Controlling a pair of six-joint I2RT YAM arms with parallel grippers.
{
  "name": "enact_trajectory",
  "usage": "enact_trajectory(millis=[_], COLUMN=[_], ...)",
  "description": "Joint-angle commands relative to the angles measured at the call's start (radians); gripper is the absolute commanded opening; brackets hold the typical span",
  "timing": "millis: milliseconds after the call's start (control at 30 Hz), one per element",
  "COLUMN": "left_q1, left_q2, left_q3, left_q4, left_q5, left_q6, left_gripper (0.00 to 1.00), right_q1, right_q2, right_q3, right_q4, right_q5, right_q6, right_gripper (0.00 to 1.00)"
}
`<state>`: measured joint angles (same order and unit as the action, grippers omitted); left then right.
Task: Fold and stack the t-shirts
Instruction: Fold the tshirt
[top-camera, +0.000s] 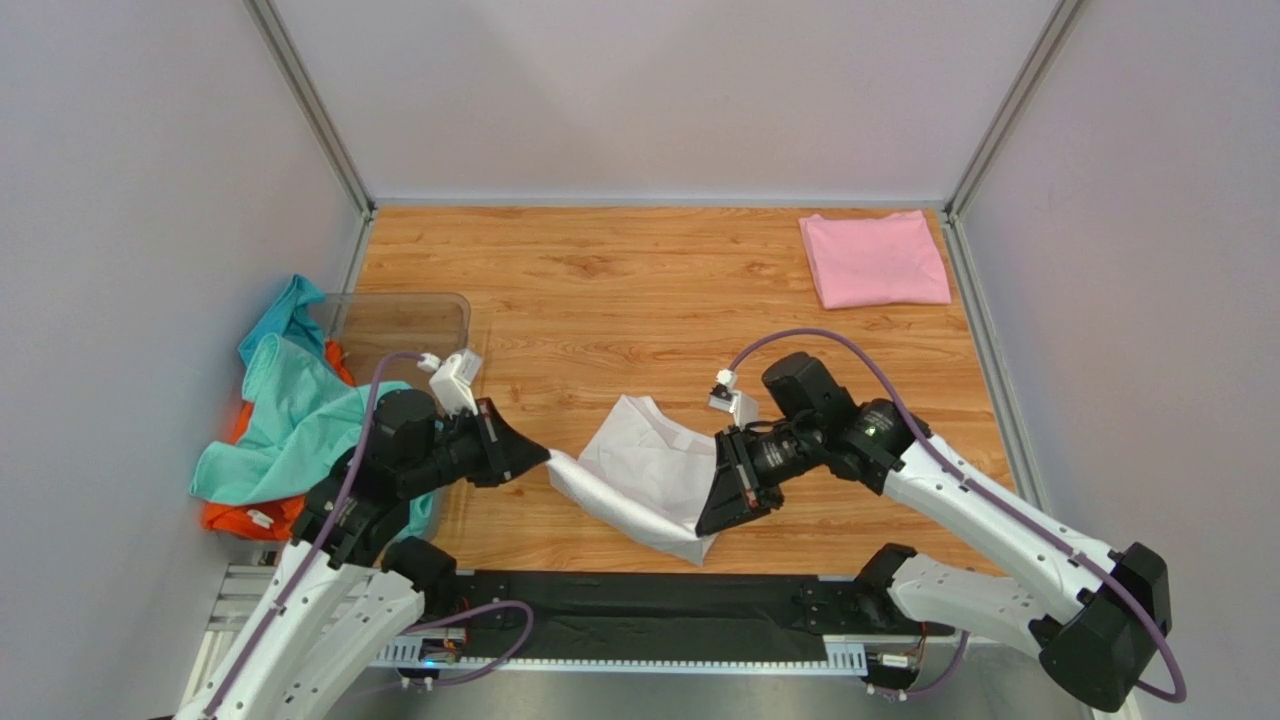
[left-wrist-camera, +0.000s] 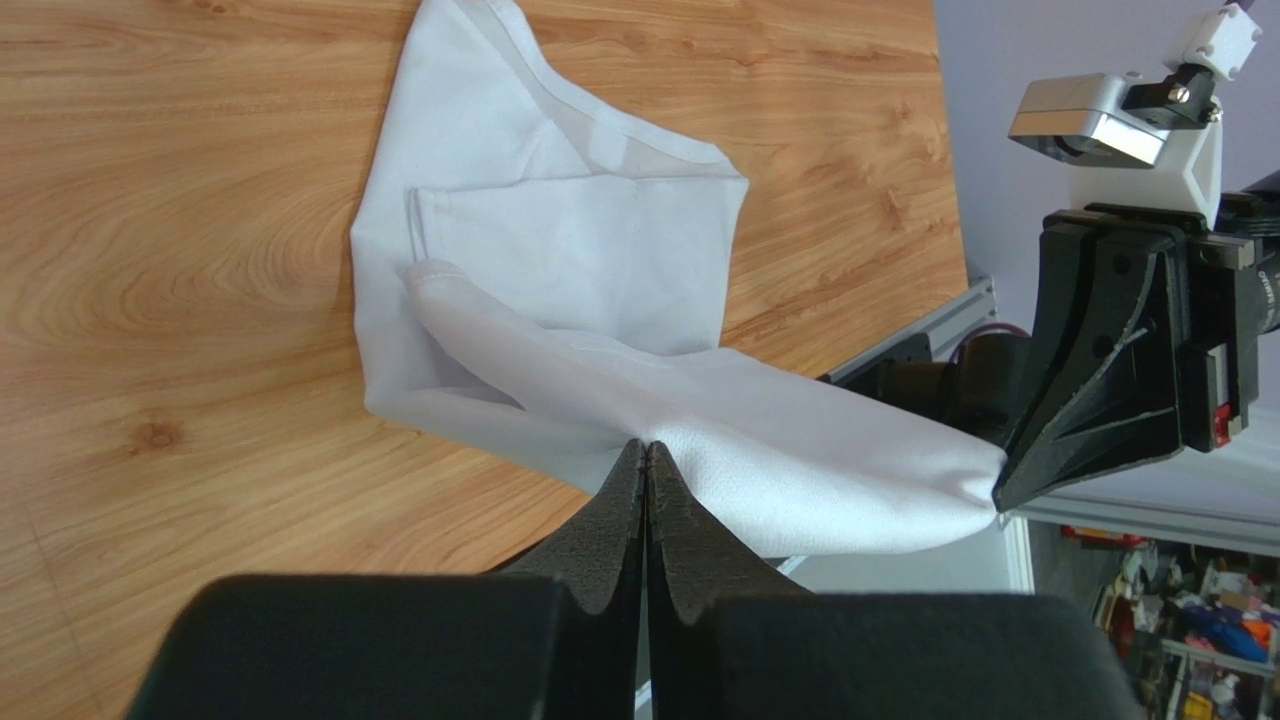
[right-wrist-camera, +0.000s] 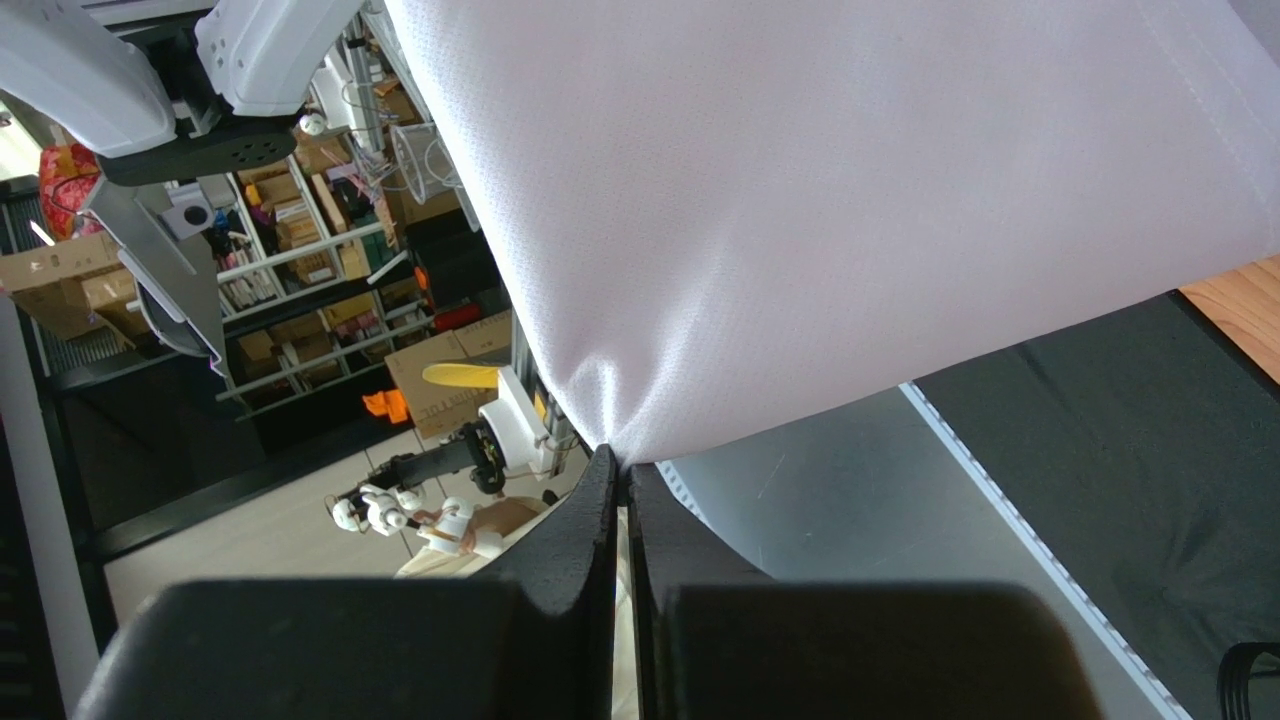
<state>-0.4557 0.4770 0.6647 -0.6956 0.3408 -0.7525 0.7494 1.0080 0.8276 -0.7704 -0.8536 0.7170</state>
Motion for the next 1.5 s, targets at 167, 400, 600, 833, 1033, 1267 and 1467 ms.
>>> enact_trajectory(millis=[167,400,600,833,1033,1267,1467], left_q1=[-0.001,0.000,0.000,0.000,-0.001,-0.003,0.000], left_q2=[0.041,-0.075,-0.170,-0.132,0.003,0.213,0.397], left_q3=[0.038,-0.020,-0.050,-0.039,-0.045,-0.031,0.013], left_q4=[0.090,0.067,0.031,0.056,0.183,0.367,0.473], left_q5=[-0.002,-0.039,-0.098,-0.125,-0.129,-0.083,-0.080], left_q6=[0.012,-0.021,-0.059,-0.050,-0.035,-0.011,0.018], left_gripper=[0.00,0.00,0.00,0.00,0.00,0.00,0.00], right_q1=[0.001,0.051,0.053,0.002,-0.145,-0.255,-0.367], right_q2=[-0.063,-0.088,-0.100,-0.103,-0.095,-0.023,0.023], right_q3=[-0.077,-0.169,-0.196,-0.216,-0.268,-0.242,-0.226], right_q4=[0.141,0.321,0.376,0.382,0.381,0.333,0.258], right_q5=[-0.047,-0.064,-0.041,-0.053,-0.117,-0.124,-0.110], right_q6=[0.186,0.262,0.288,0.291,0.254,0.138,0.049], right_gripper=[0.00,0.00,0.00,0.00,0.00,0.00,0.00])
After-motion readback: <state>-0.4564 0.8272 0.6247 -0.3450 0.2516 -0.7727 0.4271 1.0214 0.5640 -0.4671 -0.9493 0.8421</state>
